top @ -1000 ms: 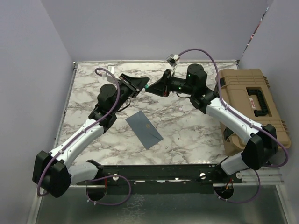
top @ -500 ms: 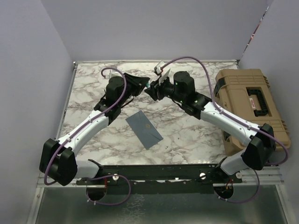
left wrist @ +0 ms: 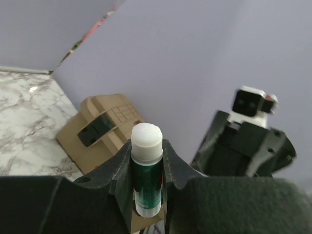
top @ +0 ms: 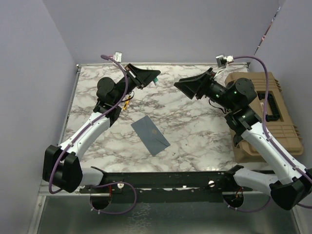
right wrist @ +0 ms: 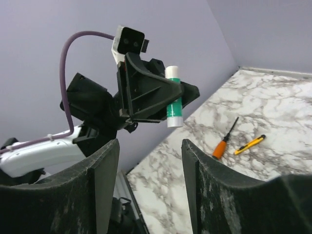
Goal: Place the letter into the envelope and seal it
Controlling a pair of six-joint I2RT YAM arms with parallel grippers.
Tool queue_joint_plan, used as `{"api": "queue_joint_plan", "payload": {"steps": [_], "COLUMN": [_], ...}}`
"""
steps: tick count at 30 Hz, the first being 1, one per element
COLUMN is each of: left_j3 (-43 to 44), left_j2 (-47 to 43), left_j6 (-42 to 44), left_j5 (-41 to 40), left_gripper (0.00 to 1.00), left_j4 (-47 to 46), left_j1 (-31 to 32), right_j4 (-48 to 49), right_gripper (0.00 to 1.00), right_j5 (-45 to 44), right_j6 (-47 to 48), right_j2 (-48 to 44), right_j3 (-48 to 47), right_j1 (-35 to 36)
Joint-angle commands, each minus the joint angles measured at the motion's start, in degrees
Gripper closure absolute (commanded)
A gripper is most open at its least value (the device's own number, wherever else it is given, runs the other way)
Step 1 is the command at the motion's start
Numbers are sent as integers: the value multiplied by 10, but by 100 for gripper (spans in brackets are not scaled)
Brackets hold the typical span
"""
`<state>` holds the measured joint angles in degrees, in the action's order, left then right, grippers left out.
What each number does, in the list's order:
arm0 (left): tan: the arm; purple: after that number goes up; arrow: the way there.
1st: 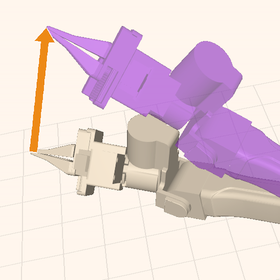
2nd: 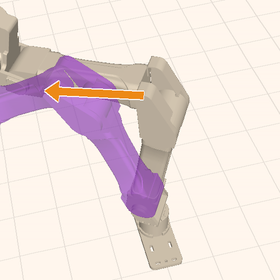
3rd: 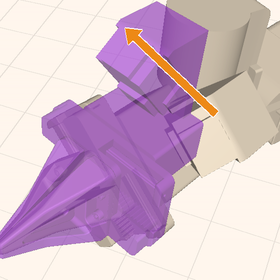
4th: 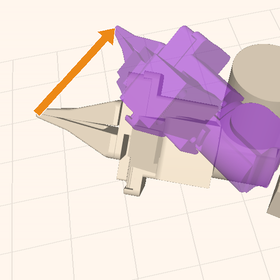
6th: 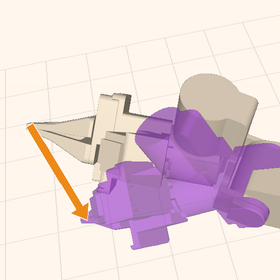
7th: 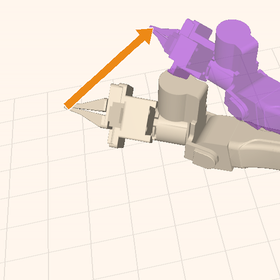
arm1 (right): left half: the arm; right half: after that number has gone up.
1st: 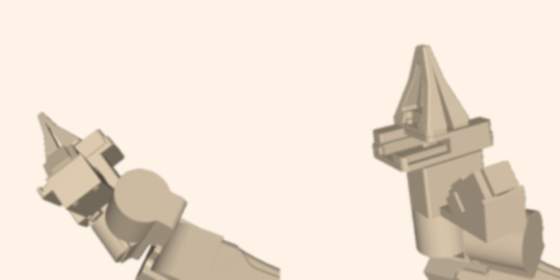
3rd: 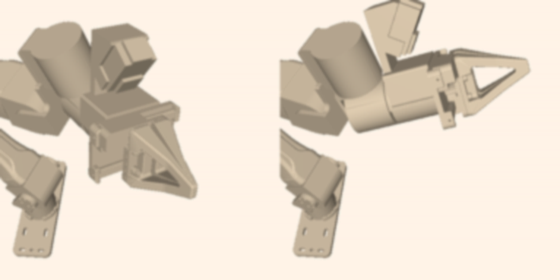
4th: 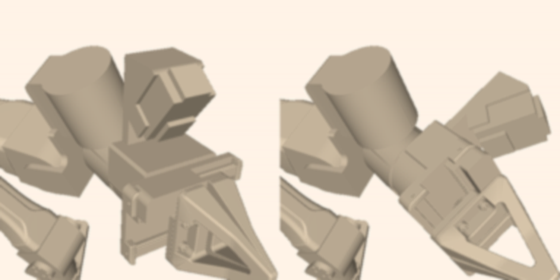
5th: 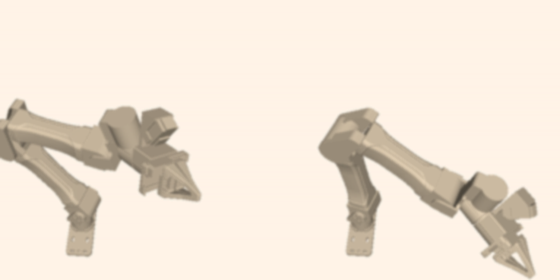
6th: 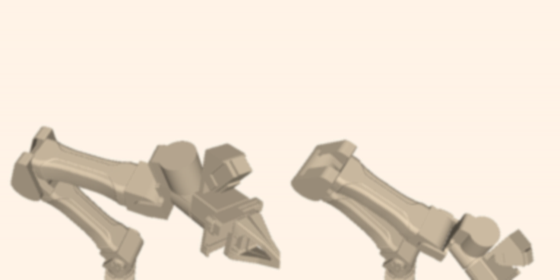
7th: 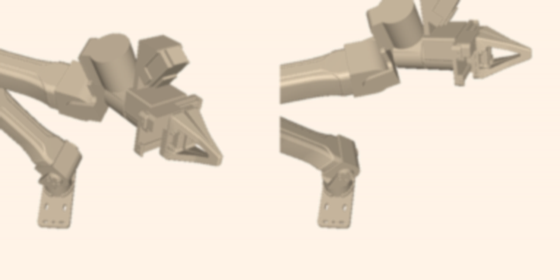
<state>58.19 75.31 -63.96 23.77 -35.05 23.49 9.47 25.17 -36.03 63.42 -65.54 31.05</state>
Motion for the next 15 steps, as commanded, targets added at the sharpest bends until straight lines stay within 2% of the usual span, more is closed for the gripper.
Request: {"api": "queue_joint_plan", "payload": {"steps": [1,4,9,12,15], "left_j3": [11,13,5,-12,-17], "left_j2": [-18,-32,-32,-26,-18], "left_j6": [75,97,59,10,-16], "left_j5": [135,154,167,171,169], "left_gripper": [100,100,100,100,100], "left_j4": [-149,-158,-209,-286,-316], "left_j1": [3,6,17,20,21], "right_j4": [123,248,395,517,575], "right_gripper": [44,44,41,41,41], "right_j5": [97,183,296,332,347], "right_j6": [-117,-170,-254,-328,-362], "right_j2": [9,43,114,157,182], "right_j3": [41,51,37,38,32], "right_j1": [-31,-31,-31,-31,-31]}}
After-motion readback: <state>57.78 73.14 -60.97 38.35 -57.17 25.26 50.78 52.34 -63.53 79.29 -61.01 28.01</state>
